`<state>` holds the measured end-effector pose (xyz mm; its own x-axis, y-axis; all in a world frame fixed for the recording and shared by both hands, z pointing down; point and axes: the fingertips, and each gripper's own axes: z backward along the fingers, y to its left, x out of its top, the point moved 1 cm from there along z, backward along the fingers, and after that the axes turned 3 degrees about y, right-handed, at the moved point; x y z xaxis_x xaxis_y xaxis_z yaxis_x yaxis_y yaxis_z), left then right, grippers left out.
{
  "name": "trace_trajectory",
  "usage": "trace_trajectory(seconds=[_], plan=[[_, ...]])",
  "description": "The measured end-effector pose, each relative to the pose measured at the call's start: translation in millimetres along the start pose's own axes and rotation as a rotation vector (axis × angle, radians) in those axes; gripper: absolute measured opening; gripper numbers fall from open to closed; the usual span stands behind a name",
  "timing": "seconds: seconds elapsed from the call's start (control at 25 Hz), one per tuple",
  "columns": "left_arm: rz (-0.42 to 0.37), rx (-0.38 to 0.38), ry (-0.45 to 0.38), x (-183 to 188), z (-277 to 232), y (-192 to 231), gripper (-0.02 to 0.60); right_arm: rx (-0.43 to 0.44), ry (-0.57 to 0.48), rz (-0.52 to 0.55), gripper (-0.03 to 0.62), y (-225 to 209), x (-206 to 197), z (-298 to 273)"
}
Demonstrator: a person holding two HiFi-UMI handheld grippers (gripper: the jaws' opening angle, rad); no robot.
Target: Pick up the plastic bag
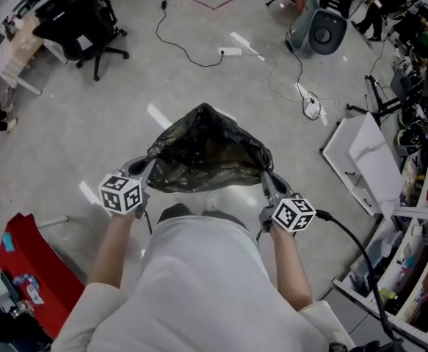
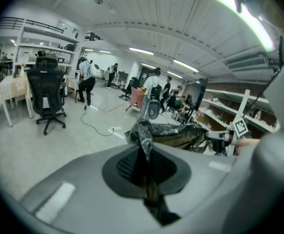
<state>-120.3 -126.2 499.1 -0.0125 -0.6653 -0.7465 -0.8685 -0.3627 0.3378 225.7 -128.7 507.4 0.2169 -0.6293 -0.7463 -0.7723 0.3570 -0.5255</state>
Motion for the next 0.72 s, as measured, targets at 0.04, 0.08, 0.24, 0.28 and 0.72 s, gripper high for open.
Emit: trace_trajectory(seconds=[0.04,0.08,0.24,0.28,0.72], plan=[[-0.007,-0.002,-0.004,-0.1,4.9,-0.5,0.006,-0.005,-0.009,0.000,0.002,2.6,0.1,2.4],[-0.013,-0.004,-0.008,-0.4,10.0,-0.5,0.008,-0.010,-0.019,-0.002,0.002,5.6,-0.1,4.8],[-0.040,-0.025,-0.017,-5.7,27.1,-0.1,0.008,-0.034,-0.057,-0.015,0.002,20.2,-8.0,16.8],[-0.052,-0.031,-0.018,-8.1,31.5,0.3,0.008,-0.041,-0.066,-0.021,0.002,25.2,-11.9,19.6],[-0.137,-0.099,-0.046,-34.6,114.5,12.7,0.008,-0.109,-0.126,0.001,0.002,122.5,-62.6,48.2]])
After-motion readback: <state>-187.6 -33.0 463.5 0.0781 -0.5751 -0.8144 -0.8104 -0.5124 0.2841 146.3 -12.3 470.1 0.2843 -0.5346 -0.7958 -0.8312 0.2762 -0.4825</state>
